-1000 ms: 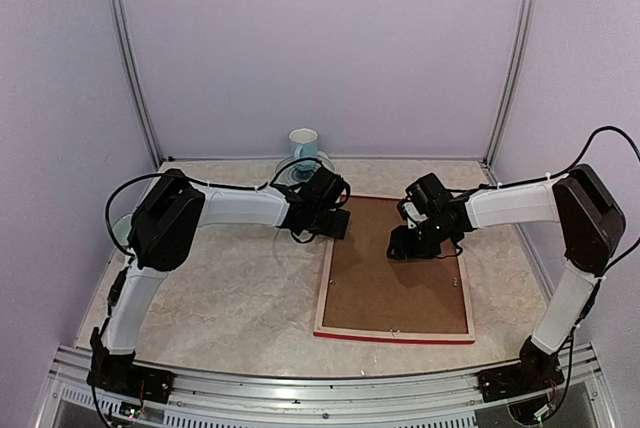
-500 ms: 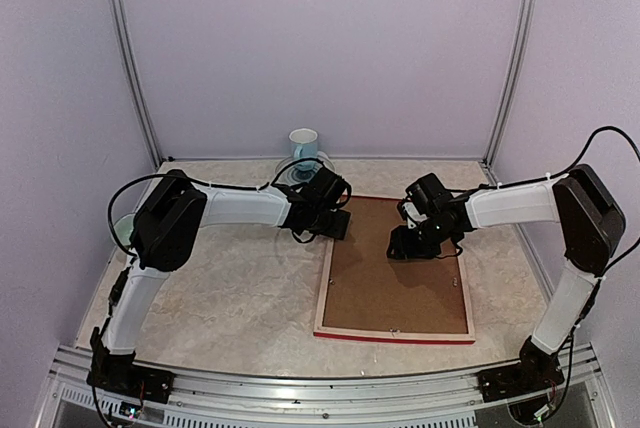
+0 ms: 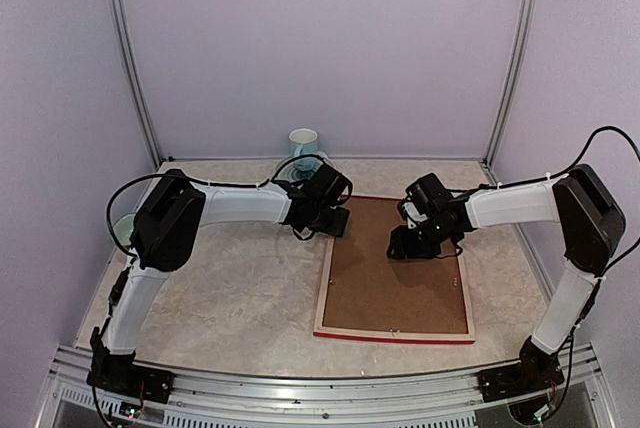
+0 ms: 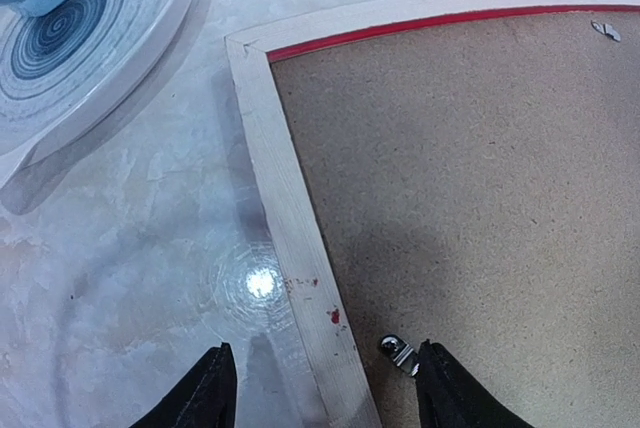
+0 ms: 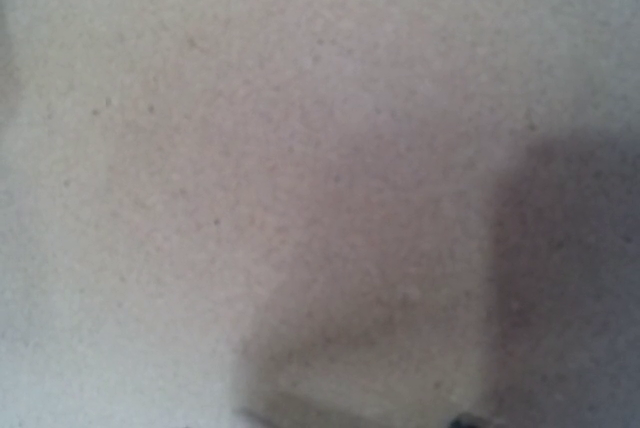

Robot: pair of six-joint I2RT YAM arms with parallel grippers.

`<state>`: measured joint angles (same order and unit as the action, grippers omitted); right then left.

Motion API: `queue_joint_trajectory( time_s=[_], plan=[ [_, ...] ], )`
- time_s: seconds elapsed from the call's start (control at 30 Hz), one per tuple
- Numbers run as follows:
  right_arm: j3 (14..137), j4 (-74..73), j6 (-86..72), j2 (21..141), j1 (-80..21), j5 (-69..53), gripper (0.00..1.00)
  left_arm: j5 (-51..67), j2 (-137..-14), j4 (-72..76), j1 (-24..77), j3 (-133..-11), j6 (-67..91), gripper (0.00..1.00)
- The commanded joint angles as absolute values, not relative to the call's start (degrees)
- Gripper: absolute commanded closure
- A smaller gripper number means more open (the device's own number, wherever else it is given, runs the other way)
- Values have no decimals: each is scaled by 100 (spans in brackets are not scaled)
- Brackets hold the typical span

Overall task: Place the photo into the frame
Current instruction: Press the fastener onto the backboard.

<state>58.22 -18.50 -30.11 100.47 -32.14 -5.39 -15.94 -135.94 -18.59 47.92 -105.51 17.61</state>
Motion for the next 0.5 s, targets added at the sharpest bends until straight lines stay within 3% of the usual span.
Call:
queue_joint_trajectory(
  time_s=[0.0, 0.47],
  plan=[
    [5704, -2155, -3094, 10212, -3212, -522, 45, -1879, -13716, -2050, 4819, -10687, 1670, 39],
    [5668, -2132, -3102, 10188, -3212, -519, 45, -1766, -13754, -2104, 4843, -10826, 1655, 33]
  ],
)
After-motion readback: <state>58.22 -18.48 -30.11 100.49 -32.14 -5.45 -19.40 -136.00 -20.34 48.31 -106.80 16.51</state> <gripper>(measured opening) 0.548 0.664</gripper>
